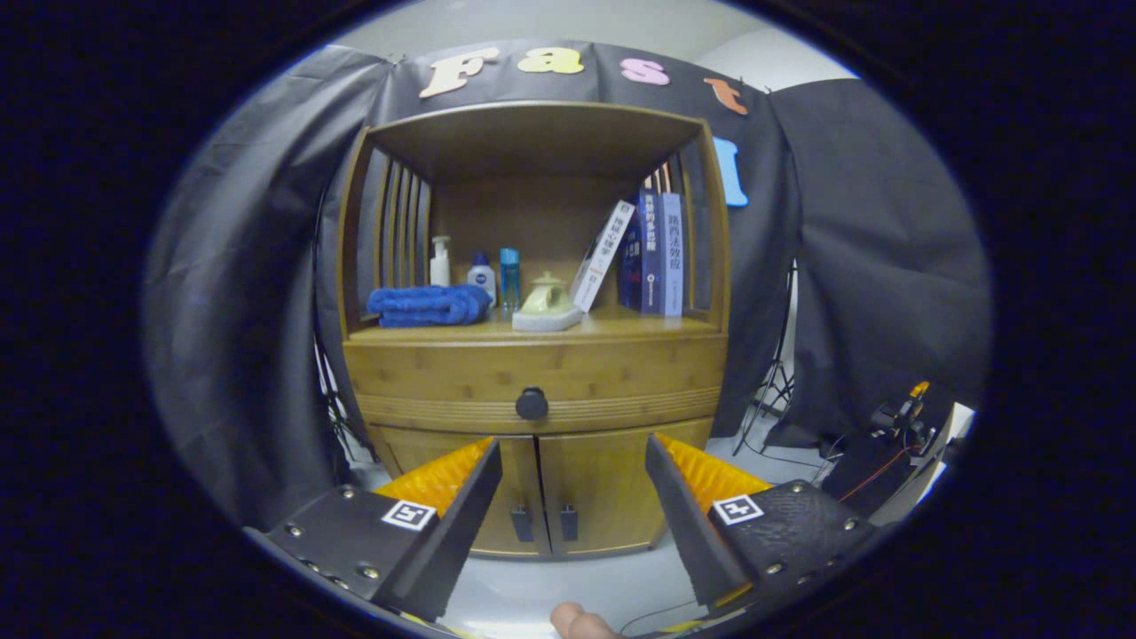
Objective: Pull open the drawer, take out the items inside it, and place them on the countertop above the cabinet.
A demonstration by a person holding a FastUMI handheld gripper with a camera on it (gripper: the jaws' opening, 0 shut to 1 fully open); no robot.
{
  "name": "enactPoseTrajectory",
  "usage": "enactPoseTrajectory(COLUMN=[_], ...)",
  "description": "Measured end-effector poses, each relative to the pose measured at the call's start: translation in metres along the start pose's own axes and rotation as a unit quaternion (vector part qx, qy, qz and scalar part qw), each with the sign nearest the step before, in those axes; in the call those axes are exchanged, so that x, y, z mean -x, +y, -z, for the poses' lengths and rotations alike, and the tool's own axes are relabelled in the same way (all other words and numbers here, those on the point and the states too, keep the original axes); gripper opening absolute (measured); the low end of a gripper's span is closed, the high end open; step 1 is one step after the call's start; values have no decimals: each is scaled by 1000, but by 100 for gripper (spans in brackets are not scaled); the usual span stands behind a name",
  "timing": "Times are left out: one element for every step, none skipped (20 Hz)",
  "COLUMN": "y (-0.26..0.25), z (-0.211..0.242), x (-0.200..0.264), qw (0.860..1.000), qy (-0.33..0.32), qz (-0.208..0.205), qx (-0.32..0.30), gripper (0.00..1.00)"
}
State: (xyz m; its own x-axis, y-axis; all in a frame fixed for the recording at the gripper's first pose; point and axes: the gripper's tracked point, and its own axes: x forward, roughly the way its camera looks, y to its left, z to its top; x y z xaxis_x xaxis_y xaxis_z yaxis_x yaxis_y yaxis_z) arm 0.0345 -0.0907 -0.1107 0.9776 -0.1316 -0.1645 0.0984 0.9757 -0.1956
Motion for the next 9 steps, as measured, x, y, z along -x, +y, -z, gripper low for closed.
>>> enactPoseTrajectory(y=[6, 12, 18, 28, 34, 39, 43, 47, 50], z=[-13, -27, -41, -52, -63, -70, -77, -83, -89], x=[10, 19, 26, 30, 34, 39, 44, 49, 56], qw=[1000, 1000, 1000, 999, 999, 999, 999, 999, 999], qy=[-5, -12, -21, -31, -33, -32, -33, -35, -40], qz=[-3, -3, -6, -19, -25, -25, -26, -27, -29], qx=[-6, -8, -11, -8, -1, 5, 11, 13, 8], gripper=[98, 98, 98, 98, 98, 98, 98, 98, 98])
